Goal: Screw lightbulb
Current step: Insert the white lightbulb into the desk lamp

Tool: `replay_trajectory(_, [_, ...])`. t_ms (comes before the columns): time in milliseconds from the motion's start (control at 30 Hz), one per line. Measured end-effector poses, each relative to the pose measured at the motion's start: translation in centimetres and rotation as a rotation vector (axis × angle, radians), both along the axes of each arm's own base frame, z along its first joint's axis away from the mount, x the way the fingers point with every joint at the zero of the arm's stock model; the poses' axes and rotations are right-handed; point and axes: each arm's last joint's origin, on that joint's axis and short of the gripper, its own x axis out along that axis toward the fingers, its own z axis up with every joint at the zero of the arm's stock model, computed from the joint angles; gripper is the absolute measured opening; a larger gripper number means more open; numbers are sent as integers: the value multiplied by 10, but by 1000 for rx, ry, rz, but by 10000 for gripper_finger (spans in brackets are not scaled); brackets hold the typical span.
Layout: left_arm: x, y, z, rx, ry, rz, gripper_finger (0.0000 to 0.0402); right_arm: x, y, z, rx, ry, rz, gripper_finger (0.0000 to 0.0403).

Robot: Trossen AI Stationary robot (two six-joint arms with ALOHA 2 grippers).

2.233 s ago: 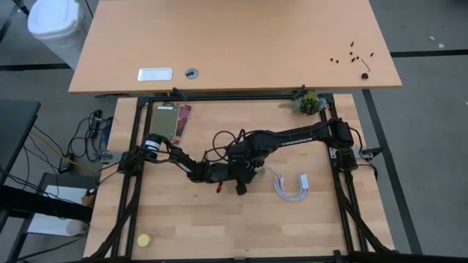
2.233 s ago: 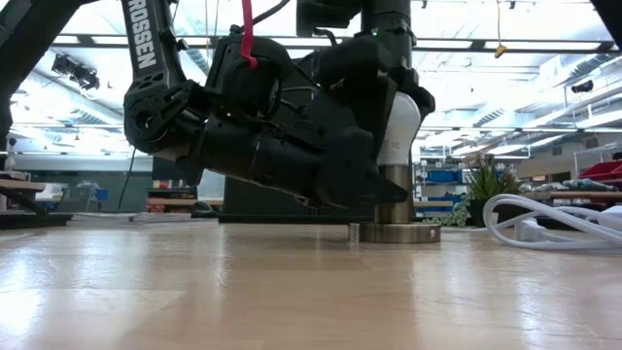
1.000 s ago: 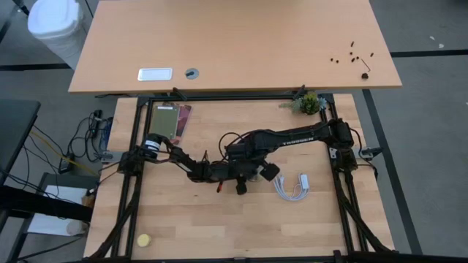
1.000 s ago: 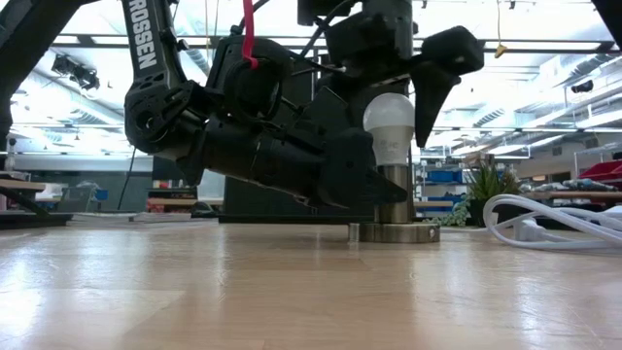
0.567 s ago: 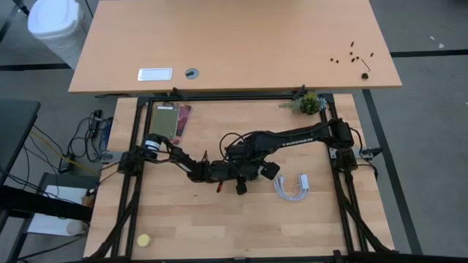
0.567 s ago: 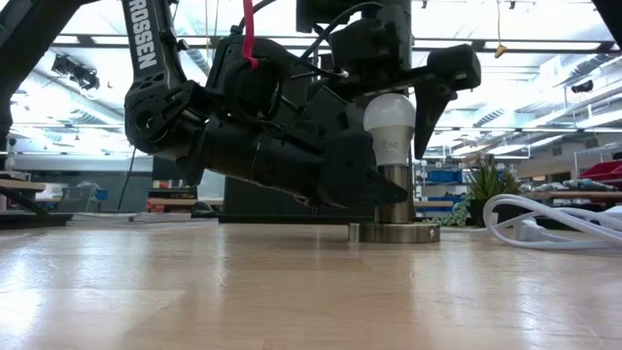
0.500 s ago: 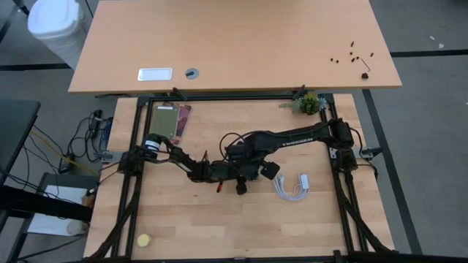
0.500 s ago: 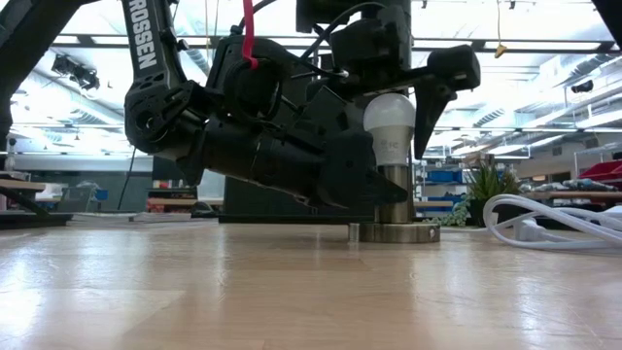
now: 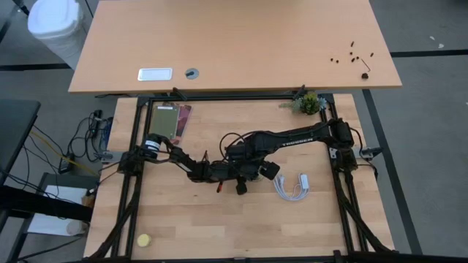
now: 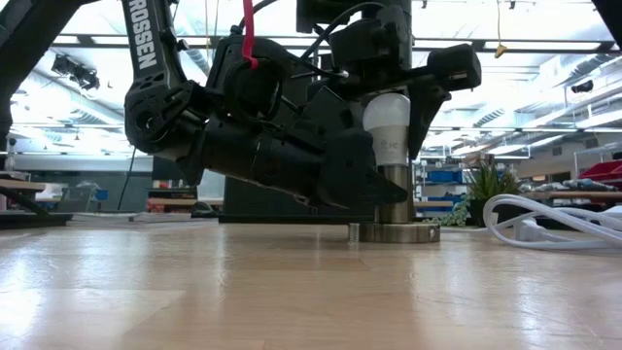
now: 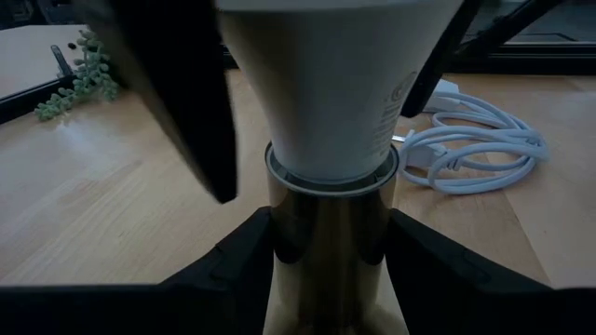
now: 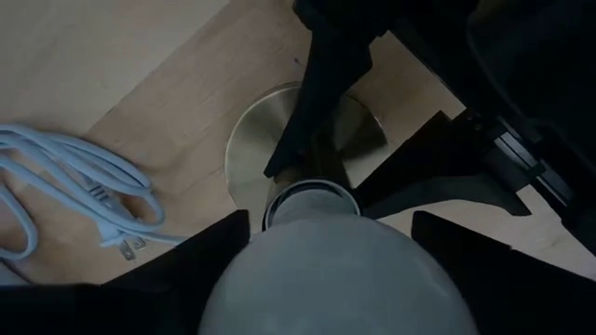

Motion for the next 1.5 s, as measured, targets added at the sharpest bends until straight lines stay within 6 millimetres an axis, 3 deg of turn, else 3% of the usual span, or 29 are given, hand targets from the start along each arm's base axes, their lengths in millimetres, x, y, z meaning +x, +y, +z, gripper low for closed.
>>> replay_trajectory(200, [0,0,0,0,0,0,187,0,0,0,3,2,-15,252])
replay_trajectory(633, [0,0,0,1,0,0,187,1,2,0,23,-14,-352,266])
replay_trajectory(800, [0,0,0,-1,0,-8,187,1,5,0,30,-15,-545,252])
replay_trajectory(1100, [0,-1,0,2,1,-10,187,0,12,0,46,-12,-901,285])
replay_trajectory(1500, [0,-1,0,1,1,-11,187,1,13,0,79,-29,-1442,265])
